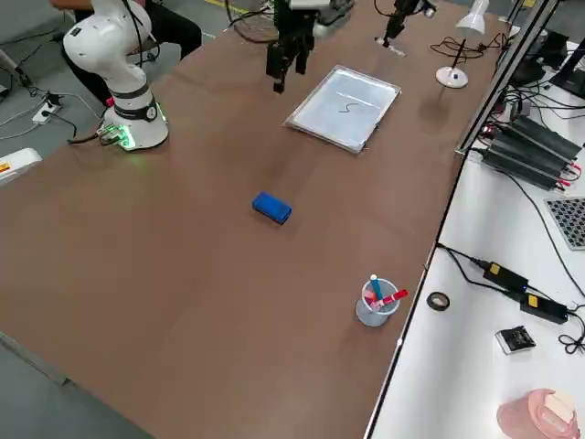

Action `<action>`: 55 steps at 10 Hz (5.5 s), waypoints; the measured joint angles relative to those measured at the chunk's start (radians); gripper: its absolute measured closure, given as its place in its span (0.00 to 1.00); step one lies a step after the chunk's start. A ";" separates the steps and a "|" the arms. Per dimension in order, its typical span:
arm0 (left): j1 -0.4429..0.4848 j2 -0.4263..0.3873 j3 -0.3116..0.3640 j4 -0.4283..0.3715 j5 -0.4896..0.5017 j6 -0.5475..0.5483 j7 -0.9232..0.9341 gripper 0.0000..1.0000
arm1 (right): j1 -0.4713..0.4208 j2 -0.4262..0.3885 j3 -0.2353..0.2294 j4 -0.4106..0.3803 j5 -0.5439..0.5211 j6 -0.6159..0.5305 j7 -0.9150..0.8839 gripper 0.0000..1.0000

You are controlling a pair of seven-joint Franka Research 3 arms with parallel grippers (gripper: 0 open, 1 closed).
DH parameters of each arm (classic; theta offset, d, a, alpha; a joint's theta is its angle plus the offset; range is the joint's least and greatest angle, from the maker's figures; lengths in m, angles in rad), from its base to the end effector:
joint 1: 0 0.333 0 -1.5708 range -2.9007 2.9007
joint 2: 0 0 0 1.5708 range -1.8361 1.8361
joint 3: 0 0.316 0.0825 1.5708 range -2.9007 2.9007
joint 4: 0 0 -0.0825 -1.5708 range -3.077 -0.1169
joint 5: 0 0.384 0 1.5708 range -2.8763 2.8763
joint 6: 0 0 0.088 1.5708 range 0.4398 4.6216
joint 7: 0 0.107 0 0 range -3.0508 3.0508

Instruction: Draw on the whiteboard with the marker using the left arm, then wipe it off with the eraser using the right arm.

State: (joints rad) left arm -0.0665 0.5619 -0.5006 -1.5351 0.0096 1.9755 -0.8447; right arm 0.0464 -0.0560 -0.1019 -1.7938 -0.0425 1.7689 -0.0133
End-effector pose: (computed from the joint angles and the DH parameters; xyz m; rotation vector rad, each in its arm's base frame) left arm 0.6051 -0.3228 0.3564 2.9293 0.4911 -0.3063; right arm 0.5473 -0.0354 0.5663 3.1037 -0.0534 0.0459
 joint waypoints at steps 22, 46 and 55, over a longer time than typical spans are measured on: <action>0.386 -0.013 0.008 -0.450 0.400 0.312 0.591 0.83 | -0.099 0.355 0.005 -0.504 0.000 1.079 -0.159 0.00; 0.378 -0.026 -0.002 -0.514 0.559 0.360 0.396 0.34 | -0.153 0.415 0.065 -0.558 0.020 1.106 -0.191 0.03; 0.379 -0.029 -0.136 -0.163 0.555 0.082 0.396 0.00 | -0.160 0.459 0.085 -0.562 0.020 1.188 -0.191 0.19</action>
State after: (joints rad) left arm 0.3126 0.5327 -0.6361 -1.6985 0.5642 2.0576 -0.4491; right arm -0.1131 0.4031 -0.0170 -2.3563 -0.0222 2.9567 -0.2044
